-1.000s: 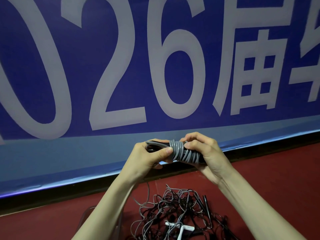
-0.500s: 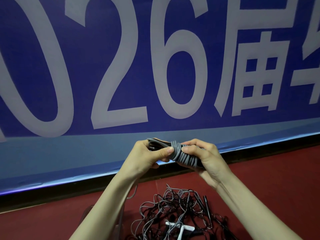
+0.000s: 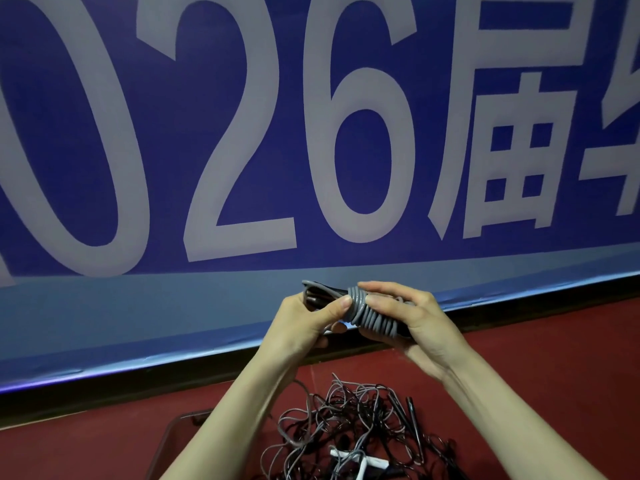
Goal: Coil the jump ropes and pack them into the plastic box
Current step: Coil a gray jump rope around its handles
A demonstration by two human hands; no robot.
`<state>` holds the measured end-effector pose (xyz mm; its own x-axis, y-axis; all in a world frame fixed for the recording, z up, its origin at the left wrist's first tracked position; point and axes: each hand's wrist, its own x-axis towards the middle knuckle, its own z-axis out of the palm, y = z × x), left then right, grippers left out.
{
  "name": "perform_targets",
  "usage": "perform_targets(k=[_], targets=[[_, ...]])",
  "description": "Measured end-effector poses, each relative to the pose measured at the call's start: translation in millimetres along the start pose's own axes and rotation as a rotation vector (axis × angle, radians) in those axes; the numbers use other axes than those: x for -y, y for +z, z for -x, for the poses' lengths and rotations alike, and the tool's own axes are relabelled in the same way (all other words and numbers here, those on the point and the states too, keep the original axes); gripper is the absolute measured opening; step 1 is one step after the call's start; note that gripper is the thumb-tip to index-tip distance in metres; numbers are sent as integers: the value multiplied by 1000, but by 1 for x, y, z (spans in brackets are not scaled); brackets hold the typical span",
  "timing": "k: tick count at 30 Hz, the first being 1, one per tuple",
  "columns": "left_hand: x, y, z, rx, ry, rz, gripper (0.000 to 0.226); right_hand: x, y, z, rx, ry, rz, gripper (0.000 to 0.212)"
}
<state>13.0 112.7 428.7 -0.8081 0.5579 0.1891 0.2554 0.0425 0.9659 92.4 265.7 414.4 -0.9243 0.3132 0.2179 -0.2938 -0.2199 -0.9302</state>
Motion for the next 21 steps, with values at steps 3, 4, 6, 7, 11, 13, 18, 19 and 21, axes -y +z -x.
perform_targets(k=[3, 4, 6, 7, 11, 13, 18, 19, 21], targets=[[3, 2, 1, -2, 25, -54, 19, 0, -2, -4, -56, 17, 15, 32], [3, 3, 0, 5, 34, -69, 21, -1, -3, -5, -76, 23, 5, 31], [3, 3, -1, 31, 35, -84, 23, -2, -3, -7, -111, 14, -11, 28], [3, 3, -2, 50, 21, -78, 24, -2, -3, -7, -128, -3, -5, 26], [3, 1, -4, 132, -77, -154, 33, 0, -6, -10, -225, -109, 39, 11], [6, 4, -3, 168, -57, -225, 34, 2, -10, -12, -271, -144, 49, 10], [7, 8, 0, 194, 190, -652, 15, 0, -17, -15, -309, -130, 15, 7], [5, 6, 0, 188, 235, -746, 14, -1, -18, -16, -321, -123, -1, 7], [0, 5, 0, 147, 294, -877, 14, -2, -20, -15, -334, -120, -18, 6]])
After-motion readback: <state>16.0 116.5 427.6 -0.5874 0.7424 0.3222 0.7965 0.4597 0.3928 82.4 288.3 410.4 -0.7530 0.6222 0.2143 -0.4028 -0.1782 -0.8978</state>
